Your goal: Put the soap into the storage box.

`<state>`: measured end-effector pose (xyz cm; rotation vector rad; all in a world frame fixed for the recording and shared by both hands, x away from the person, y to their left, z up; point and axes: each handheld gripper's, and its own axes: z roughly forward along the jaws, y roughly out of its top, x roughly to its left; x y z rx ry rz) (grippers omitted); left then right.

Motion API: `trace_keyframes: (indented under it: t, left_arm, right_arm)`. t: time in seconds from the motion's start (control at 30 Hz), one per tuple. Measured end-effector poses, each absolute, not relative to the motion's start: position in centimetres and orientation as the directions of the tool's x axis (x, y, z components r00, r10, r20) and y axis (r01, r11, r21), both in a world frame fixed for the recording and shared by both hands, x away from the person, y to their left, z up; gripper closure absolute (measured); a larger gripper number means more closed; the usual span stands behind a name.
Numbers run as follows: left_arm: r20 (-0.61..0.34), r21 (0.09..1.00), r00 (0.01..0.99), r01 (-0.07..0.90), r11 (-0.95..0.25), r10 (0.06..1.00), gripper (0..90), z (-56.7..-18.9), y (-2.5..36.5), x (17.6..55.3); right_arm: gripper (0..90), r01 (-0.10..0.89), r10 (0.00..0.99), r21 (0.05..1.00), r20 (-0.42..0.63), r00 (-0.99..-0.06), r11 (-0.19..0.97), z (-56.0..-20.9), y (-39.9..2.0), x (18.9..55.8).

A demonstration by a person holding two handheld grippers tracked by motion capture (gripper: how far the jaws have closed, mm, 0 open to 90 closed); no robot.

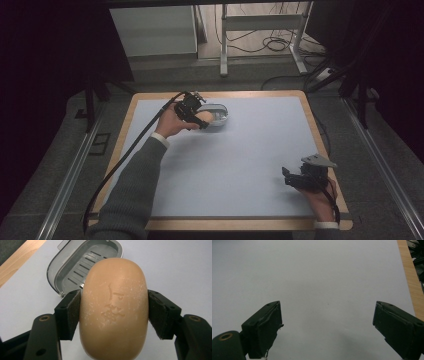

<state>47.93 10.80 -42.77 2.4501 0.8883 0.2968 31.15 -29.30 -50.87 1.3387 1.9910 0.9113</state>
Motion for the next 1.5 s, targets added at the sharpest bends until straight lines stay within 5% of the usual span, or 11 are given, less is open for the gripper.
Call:
trace_keyframes:
  t: [1.5]
  left_arm:
    - [0.017, 0.473, 0.795, 0.528, -0.706, 0.606, 32.4, -44.0, 7.8, 53.7]
  right_arm:
    - [8.6, 0.542, 0.941, 0.801, -0.077, -0.330, 0.255, -50.5, -29.9, 31.1]
